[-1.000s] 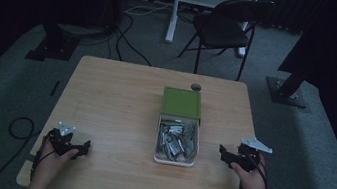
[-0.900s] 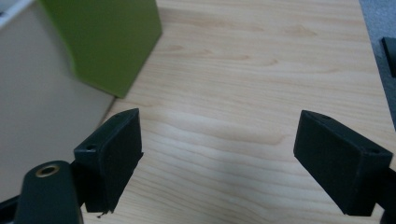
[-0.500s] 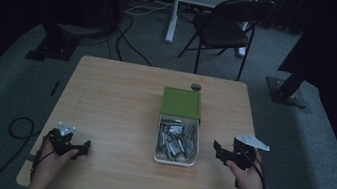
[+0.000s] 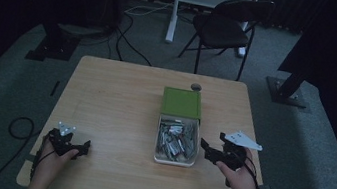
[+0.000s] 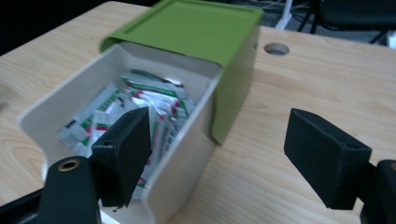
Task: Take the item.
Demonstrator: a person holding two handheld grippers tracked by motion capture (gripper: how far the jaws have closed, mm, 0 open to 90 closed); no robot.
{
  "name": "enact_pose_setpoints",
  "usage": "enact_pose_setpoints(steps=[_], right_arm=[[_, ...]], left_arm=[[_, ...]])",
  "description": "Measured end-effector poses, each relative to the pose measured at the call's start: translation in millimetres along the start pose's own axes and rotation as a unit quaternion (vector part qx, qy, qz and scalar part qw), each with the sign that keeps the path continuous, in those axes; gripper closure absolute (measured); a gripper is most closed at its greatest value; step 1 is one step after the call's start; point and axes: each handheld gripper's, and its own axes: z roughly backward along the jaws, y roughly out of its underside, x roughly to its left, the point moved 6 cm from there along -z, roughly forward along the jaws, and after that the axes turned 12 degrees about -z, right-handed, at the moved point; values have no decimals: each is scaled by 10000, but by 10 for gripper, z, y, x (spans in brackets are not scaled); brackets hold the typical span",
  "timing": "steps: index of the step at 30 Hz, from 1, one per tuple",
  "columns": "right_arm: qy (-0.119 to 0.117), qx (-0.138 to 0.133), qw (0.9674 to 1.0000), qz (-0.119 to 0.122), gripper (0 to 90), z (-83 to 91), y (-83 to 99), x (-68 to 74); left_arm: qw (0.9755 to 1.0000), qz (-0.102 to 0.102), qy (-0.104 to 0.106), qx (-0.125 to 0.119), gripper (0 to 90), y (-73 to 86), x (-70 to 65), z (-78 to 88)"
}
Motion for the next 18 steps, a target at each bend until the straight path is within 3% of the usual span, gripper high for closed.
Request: enact_pose_setpoints(steps=[7,18], right_arm=[[-156,-81,9996,212,264,2,-56,183],[-448,-19,9971,609,422,-41,-49,452]], left_arm=[[10000,2,2,-1,31,0,0,0],[10000,5,-2,5,27,-3,0,-5]])
